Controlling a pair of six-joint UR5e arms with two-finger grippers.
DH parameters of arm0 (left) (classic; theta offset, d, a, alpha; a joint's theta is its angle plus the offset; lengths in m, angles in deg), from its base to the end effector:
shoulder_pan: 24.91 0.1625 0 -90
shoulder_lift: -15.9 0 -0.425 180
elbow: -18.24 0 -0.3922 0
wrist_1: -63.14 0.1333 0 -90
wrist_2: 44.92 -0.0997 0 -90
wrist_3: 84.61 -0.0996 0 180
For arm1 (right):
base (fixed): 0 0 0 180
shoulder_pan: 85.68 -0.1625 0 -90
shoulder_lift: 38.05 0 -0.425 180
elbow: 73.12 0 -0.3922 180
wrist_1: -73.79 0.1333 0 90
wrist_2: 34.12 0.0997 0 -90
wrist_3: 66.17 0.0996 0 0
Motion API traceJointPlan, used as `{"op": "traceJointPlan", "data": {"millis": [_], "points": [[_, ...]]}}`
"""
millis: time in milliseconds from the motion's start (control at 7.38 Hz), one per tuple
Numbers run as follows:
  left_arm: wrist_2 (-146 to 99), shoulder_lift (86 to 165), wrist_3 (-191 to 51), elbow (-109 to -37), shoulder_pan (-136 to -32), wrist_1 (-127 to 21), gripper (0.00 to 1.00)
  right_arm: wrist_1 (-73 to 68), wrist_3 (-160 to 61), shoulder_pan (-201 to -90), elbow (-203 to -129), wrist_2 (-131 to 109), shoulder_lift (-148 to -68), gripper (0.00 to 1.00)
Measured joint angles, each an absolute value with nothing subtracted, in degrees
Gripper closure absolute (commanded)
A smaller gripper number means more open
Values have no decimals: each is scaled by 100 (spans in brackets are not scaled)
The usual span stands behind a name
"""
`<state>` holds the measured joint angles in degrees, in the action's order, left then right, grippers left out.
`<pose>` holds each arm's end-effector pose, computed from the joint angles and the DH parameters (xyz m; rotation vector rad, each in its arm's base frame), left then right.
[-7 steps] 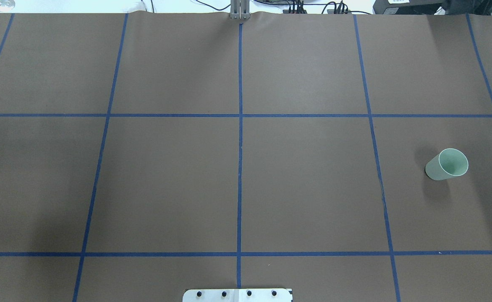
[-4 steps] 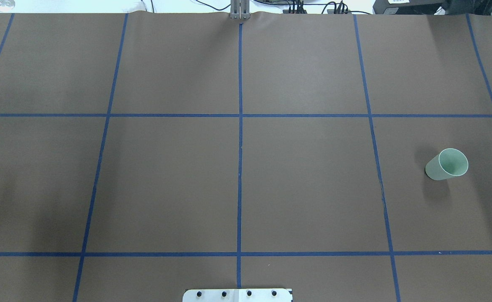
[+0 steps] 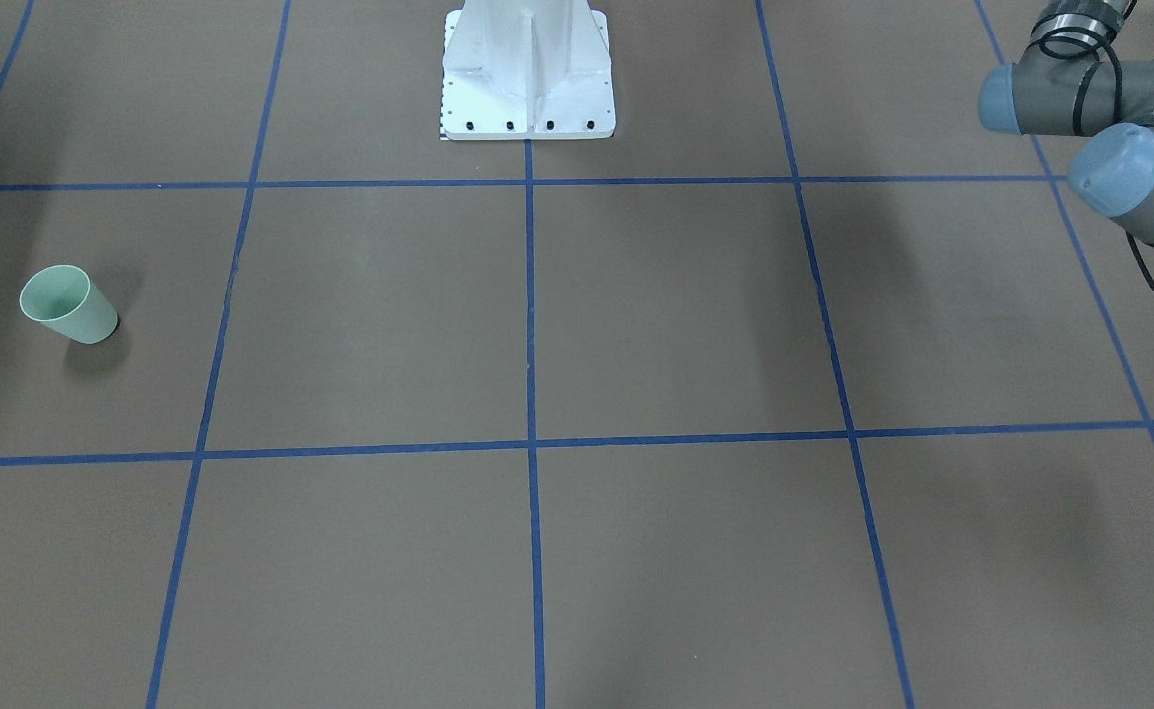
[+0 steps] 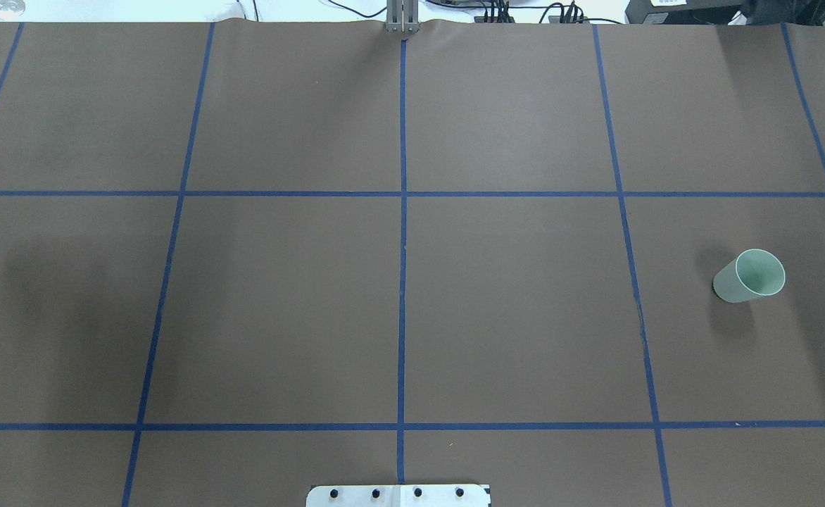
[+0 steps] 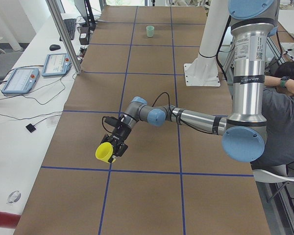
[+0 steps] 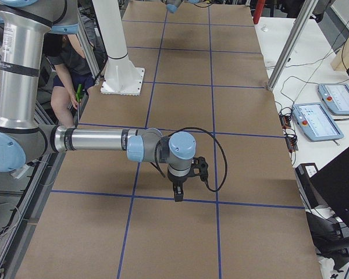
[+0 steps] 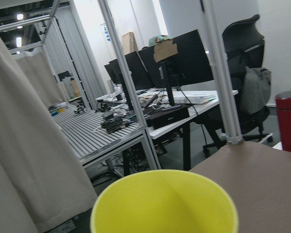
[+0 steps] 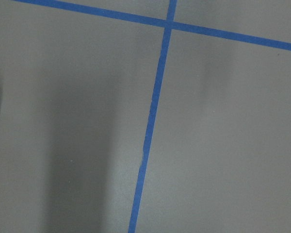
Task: Transfer and stack yellow cup on green cup
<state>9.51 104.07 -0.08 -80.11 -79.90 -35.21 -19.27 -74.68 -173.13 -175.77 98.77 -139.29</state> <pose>0.1264 -0.5137 0.5955 0.6841 -0.0973 -0.9116 0.0473 -0.4093 0.6455 0.0115 -0.7499 -0.1731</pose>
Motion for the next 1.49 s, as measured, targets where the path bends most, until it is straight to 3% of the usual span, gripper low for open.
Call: {"op": "traceJointPlan", "data": {"millis": [678,1492], "points": [[1013,10436,-2639,-7966,-8000,-6800,100,-1920,-7461,-17305,-17578,9877,-13917,0],[2372,10698,-4007,-8040,-7745,-9154,100,-1911,-7461,-17313,-17612,9877,-13913,0]]}}
